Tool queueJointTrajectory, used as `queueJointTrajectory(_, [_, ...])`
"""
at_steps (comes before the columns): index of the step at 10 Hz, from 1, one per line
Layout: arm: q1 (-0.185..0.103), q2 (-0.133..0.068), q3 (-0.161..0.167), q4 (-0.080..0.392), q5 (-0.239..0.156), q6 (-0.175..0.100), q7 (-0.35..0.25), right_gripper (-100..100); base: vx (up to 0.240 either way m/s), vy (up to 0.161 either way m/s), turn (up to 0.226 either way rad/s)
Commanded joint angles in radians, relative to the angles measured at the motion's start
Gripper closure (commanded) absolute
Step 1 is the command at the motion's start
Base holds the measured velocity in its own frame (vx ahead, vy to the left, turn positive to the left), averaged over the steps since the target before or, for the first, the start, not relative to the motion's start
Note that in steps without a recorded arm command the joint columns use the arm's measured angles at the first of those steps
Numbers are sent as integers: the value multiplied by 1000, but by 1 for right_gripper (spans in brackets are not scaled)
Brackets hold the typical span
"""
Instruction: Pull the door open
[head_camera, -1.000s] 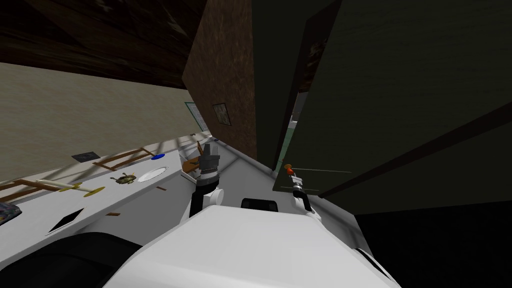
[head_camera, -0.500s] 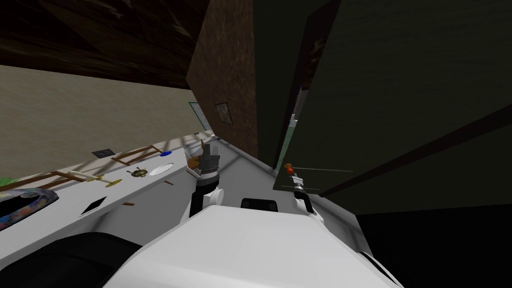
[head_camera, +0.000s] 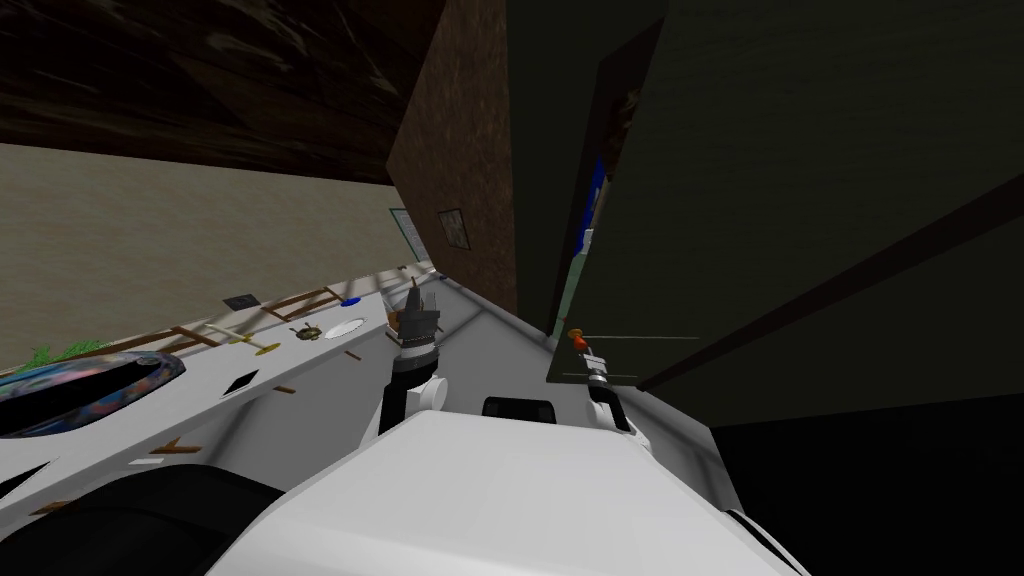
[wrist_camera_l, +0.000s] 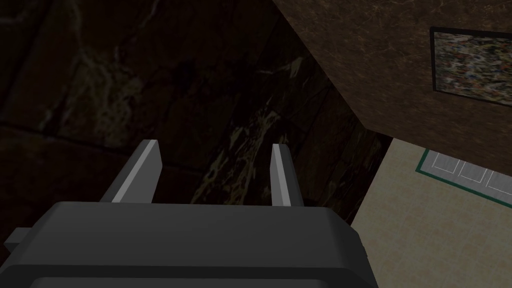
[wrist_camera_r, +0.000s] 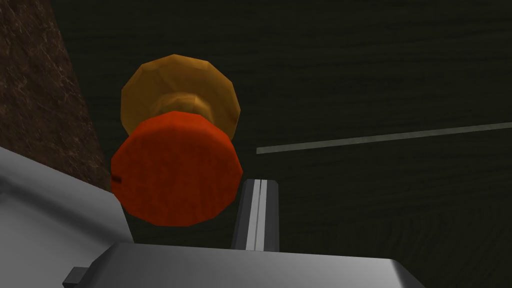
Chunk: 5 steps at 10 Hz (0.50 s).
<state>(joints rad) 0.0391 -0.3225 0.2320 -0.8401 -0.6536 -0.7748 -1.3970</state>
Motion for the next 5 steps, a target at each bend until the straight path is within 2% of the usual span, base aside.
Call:
queueJointTrajectory(1, [-3,11,35,1,16,-25,-18,-100,-95,-48,78])
queueJointTrajectory(3, [2,6,51,-3,23,-36,-31,-100,-86,-48,65])
queueJointTrajectory(5, [2,6,51,-3,23,-36,-31,-100,-37,-21,2])
